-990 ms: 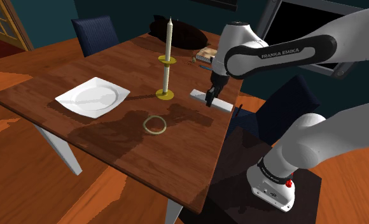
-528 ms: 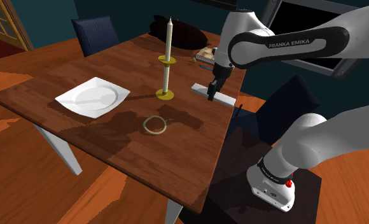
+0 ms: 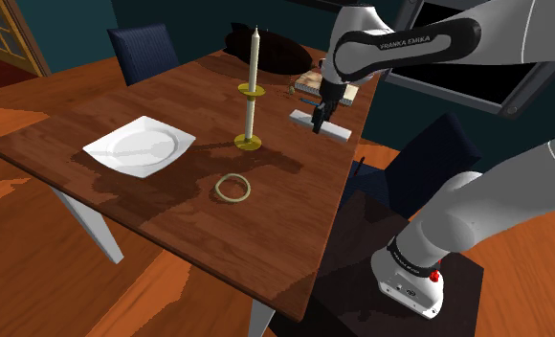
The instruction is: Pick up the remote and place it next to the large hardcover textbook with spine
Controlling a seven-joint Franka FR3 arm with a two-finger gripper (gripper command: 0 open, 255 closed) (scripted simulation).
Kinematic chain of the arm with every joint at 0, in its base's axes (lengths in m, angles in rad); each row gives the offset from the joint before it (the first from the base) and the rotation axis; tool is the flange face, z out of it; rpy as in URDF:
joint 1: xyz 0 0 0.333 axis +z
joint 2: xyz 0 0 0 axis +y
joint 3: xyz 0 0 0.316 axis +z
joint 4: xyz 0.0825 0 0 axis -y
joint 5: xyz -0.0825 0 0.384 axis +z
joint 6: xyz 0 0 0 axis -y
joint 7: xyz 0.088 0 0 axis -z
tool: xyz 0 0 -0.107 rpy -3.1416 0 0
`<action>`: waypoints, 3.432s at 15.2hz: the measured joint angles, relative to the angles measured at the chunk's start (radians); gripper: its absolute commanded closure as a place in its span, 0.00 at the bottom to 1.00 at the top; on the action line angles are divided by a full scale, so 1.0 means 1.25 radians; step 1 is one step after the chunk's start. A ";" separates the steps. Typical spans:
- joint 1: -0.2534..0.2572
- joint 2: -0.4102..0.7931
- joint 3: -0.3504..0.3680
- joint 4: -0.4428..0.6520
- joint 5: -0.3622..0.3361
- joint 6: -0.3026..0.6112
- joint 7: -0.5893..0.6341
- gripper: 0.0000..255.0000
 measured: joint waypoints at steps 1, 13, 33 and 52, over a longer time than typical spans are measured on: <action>-0.007 0.025 -0.012 0.022 -0.003 0.004 -0.017 1.00; -0.069 0.338 -0.105 0.358 0.025 -0.019 -0.187 1.00; -0.148 0.637 -0.130 0.655 0.093 -0.022 -0.305 1.00; -0.150 0.659 -0.127 0.624 0.098 0.032 -0.308 0.00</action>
